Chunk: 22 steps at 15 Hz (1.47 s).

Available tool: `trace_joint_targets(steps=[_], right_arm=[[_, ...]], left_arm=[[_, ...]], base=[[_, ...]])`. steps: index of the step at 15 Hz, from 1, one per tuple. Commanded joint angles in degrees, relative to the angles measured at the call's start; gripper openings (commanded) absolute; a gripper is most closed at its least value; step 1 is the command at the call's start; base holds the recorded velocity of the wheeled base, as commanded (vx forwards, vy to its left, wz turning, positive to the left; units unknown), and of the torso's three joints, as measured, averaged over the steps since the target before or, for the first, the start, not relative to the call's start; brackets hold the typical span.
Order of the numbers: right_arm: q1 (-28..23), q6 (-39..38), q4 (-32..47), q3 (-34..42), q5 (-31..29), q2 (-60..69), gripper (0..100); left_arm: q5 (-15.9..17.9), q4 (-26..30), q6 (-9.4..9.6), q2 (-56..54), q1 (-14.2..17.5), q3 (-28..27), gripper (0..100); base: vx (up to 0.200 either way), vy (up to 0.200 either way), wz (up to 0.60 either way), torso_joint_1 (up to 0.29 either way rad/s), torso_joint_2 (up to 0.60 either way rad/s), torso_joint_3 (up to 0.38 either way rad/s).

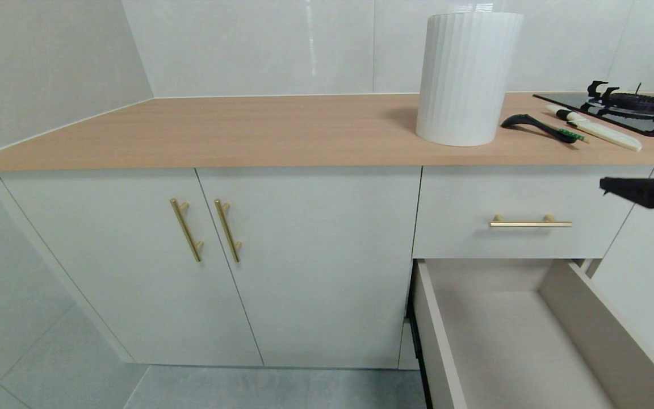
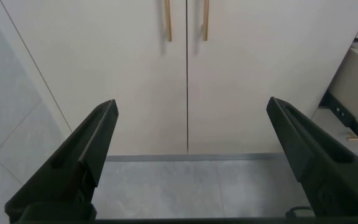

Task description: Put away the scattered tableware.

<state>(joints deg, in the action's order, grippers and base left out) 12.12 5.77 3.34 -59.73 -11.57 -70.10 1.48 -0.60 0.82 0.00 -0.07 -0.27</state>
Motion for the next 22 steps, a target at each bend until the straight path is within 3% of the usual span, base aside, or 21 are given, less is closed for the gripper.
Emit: trace_joint_targets(steps=[1,3,4,6,7,9,19,22], right_arm=[[-0.34,-1.64,-0.35,-5.66,0.23,-3.20,100],[-0.43,-3.13,-3.96,-8.91,-1.44,-5.93,100],[-0.34,-5.94,-4.39,-10.58,-5.13,-7.51,100],[-0.25,-6.38,-0.09,-11.46,-11.37,-7.78,100],[-0.25,-5.33,3.78,-11.46,-8.65,-6.37,100],[-1.57,-2.69,7.73,-11.81,4.63,-3.03,100],[-1.66,-0.67,7.56,-13.65,5.42,-1.89,100],[-1.66,1.09,7.56,-13.74,5.50,-1.18,100]], left_arm=[[0.02,-0.02,-0.03,0.09,-0.01,0.00,100],[0.02,-0.02,-0.03,0.09,-0.01,0.00,100],[0.02,-0.02,-0.03,0.09,-0.01,0.00,100],[0.02,-0.02,-0.03,0.09,-0.01,0.00,100],[0.02,-0.02,-0.03,0.09,-0.01,0.00,100],[0.02,-0.02,-0.03,0.09,-0.01,0.00,100],[0.02,-0.02,-0.03,0.09,-0.01,0.00,100],[0.02,-0.02,-0.03,0.09,-0.01,0.00,100]], base=[[0.000,0.000,0.00,0.000,0.00,0.000],[0.000,0.000,0.00,0.000,0.00,0.000],[0.000,0.000,0.00,0.000,0.00,0.000],[0.000,0.000,0.00,0.000,0.00,0.000],[0.000,0.000,0.00,0.000,0.00,0.000],[0.000,0.000,0.00,0.000,0.00,0.000],[0.000,0.000,0.00,0.001,-0.01,-0.005],[0.000,0.000,0.00,0.020,-0.19,-0.273]])
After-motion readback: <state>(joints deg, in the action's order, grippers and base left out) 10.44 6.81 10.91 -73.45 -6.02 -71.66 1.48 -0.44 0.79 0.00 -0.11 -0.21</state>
